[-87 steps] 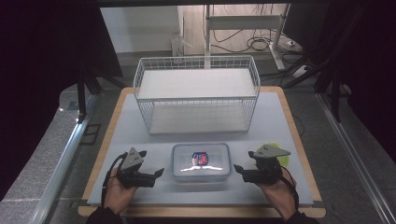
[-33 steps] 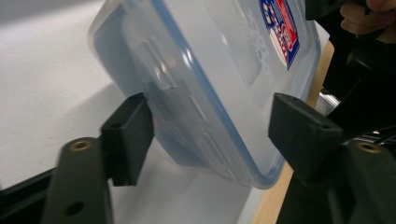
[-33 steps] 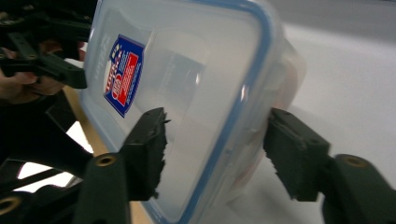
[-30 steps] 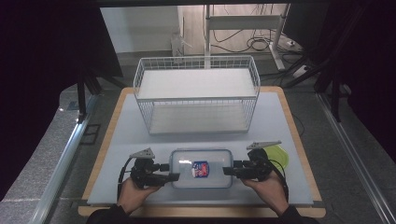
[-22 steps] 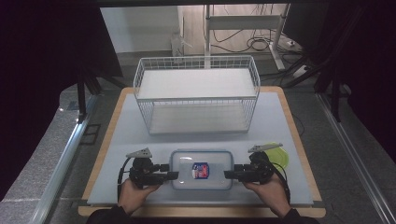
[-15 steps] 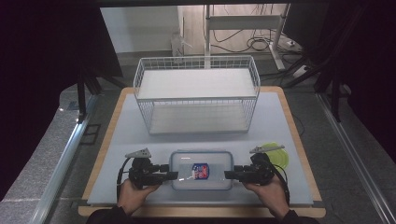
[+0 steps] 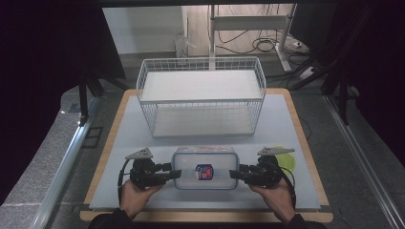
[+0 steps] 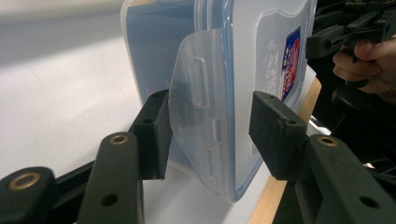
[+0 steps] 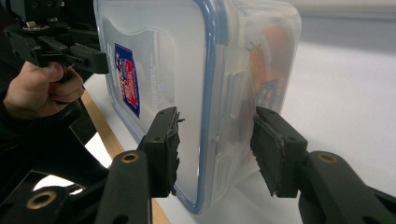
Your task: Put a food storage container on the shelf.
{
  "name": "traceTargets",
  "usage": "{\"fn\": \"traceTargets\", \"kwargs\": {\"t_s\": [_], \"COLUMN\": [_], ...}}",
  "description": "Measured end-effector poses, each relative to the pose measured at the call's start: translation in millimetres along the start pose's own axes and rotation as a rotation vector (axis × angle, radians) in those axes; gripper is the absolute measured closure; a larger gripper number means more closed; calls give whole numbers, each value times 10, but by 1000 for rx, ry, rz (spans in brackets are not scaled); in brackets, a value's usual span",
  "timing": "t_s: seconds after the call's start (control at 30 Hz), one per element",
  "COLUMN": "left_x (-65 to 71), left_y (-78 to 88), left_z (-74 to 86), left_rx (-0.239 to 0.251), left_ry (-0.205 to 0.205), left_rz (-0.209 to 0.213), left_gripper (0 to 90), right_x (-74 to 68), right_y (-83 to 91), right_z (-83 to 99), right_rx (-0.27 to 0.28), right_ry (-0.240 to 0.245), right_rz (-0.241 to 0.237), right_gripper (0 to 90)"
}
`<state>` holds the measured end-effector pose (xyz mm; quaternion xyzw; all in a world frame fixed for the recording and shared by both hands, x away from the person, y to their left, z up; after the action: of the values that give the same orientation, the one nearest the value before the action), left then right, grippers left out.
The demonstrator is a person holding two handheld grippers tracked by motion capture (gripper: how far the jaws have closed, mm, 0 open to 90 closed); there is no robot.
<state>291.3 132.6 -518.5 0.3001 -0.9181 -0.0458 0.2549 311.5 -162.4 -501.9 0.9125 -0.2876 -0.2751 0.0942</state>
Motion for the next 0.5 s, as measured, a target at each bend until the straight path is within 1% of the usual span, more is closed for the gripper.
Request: {"fn": "traceTargets", "kwargs": {"t_s": [0.07, 0.3, 0.5], "left_x": [21, 60, 86], "left_y": [17, 62, 105], "left_z": [-53, -230, -423], "left_rx": [7, 30, 53], "left_ry": [-15, -49, -69], "left_rz": [-4, -13, -14], "left_gripper": [499, 499, 499], "right_x": [-18, -73, -135], "right_y": [8, 20, 23], "right_z": [-42, -195, -397], "right_rx": [8, 37, 64], "right_ry": [8, 32, 68], "right_rz": [-3, -13, -17], "right_gripper": [530, 530, 530]}}
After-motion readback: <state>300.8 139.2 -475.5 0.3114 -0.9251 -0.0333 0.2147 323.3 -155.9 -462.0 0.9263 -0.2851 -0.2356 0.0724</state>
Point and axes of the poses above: each handheld gripper's, and its own axes: y roughly backward along the jaws, z roughly out of its underside, x roughly to its right, the point moved 6 cm from there along -y, roughly forward along the jaws, and after that the axes turned 15 degrees about x, right-handed, at the moved point
